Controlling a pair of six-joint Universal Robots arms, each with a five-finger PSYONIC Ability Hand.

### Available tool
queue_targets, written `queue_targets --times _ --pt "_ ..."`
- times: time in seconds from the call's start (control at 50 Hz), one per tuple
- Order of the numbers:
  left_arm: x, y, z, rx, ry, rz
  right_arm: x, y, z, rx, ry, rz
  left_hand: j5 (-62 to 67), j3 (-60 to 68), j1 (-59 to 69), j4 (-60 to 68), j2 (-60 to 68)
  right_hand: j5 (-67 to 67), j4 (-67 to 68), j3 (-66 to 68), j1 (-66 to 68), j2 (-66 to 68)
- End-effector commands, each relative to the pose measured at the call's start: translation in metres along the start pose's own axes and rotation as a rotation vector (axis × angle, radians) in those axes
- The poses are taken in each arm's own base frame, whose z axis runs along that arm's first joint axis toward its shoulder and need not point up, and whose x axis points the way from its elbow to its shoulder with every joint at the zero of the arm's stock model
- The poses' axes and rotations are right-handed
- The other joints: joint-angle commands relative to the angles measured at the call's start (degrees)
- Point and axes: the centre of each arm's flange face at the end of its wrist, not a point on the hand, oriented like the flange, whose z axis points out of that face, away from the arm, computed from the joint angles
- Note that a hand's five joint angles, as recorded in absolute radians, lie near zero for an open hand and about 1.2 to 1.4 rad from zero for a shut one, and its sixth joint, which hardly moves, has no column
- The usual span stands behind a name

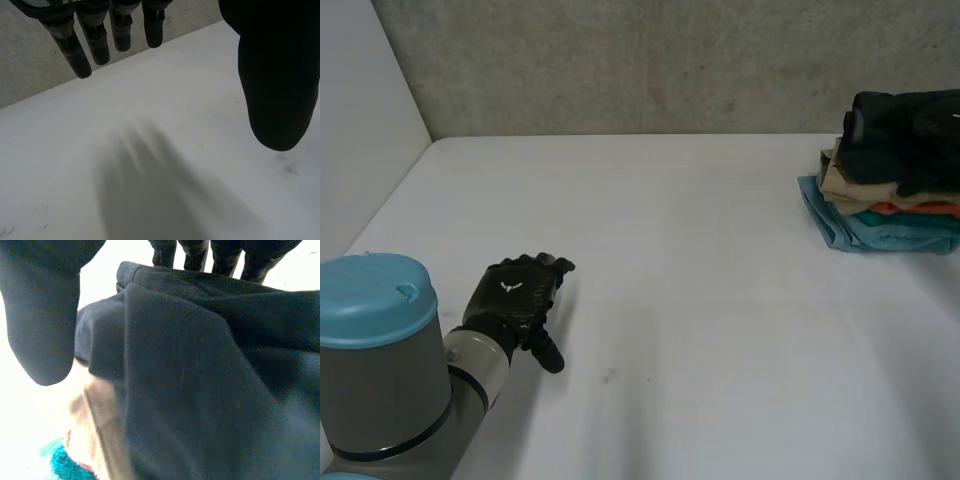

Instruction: Fold the laundry.

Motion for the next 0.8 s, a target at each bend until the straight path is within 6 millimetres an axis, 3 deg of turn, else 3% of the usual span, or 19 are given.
queue_targets --times 0.02,0.16,0.26,0.38,0.46,0.48,0.54,0.56,0.58,0.62,0.64,0.72,0.8 --pt "0.0 0.0 0.0 0.001 0.0 0.0 0.01 -0.029 -0.007 0.01 0.126 -0.035 -2.64 -1.96 -0.91 -1.63 -0.91 -11.68 -12.14 -12.39 -8.56 -11.92" --pt "-0.001 -0.006 -0.001 0.02 -0.003 -0.004 0.013 -0.045 -0.019 -0.019 0.267 -0.034 -2.64 -1.96 -0.91 -1.63 -0.91 -11.68 -12.14 -12.39 -8.56 -11.92" --pt "-0.002 -0.012 -0.004 0.045 -0.005 -0.008 -0.004 -0.079 -0.032 0.002 0.343 -0.04 -2.47 -1.8 -0.74 -1.47 -0.75 -11.68 -12.14 -12.39 -8.56 -11.92" --pt "-0.008 -0.03 -0.01 0.108 -0.024 -0.019 -0.029 -0.092 -0.035 0.0 0.387 0.018 -2.47 -1.8 -0.74 -1.46 -0.74 -11.68 -12.14 -12.39 -8.56 -11.92" --pt "-0.018 -0.05 -0.015 0.176 -0.056 -0.031 -0.068 -0.118 -0.041 0.038 0.353 0.027 -2.47 -1.8 -0.74 -1.46 -0.74 -11.68 -12.14 -12.39 -8.56 -11.92" --pt "-0.021 -0.055 -0.016 0.191 -0.065 -0.034 -0.086 -0.124 -0.044 0.043 0.324 0.034 -2.47 -1.8 -0.74 -1.46 -0.74 -11.68 -12.14 -12.39 -8.56 -11.92" --pt "-0.035 -0.07 -0.018 0.241 -0.111 -0.044 -0.119 -0.129 -0.047 0.049 0.256 0.044 -2.47 -1.8 -0.74 -1.46 -0.74 -11.68 -12.14 -12.39 -8.56 -11.92" --pt "-0.04 -0.073 -0.019 0.248 -0.126 -0.04 -0.145 -0.13 -0.049 0.052 0.199 0.046 -2.47 -1.8 -0.74 -1.46 -0.74 -11.68 -12.14 -12.39 -8.56 -11.92" --pt "-0.043 -0.076 -0.019 0.255 -0.138 -0.033 -0.158 -0.13 -0.051 0.05 0.168 0.049 -2.47 -1.8 -0.74 -1.46 -0.74 -11.68 -12.14 -12.39 -8.56 -11.92" --pt "-0.056 -0.081 -0.02 0.249 -0.188 0.006 -0.186 -0.126 -0.054 0.039 0.098 0.054 -2.47 -1.8 -0.74 -1.46 -0.74 -11.68 -12.14 -12.39 -8.56 -11.92" --pt "-0.06 -0.081 -0.02 0.24 -0.203 0.026 -0.213 -0.118 -0.059 0.015 0.031 0.054 -2.47 -1.8 -0.74 -1.46 -0.74 -11.68 -12.14 -12.39 -8.56 -11.92" --pt "-0.082 -0.075 -0.017 0.162 -0.29 0.141 -0.276 -0.094 -0.075 -0.044 -0.135 0.059 -2.47 -1.8 -0.74 -1.46 -0.74 -11.68 -12.14 -12.39 -8.56 -11.92" --pt "-0.109 -0.06 -0.012 0.042 -0.374 0.245 -0.32 -0.069 -0.094 -0.097 -0.255 0.039 -2.64 -1.96 -0.91 -1.63 -0.91 -11.68 -12.14 -12.39 -8.56 -11.92"
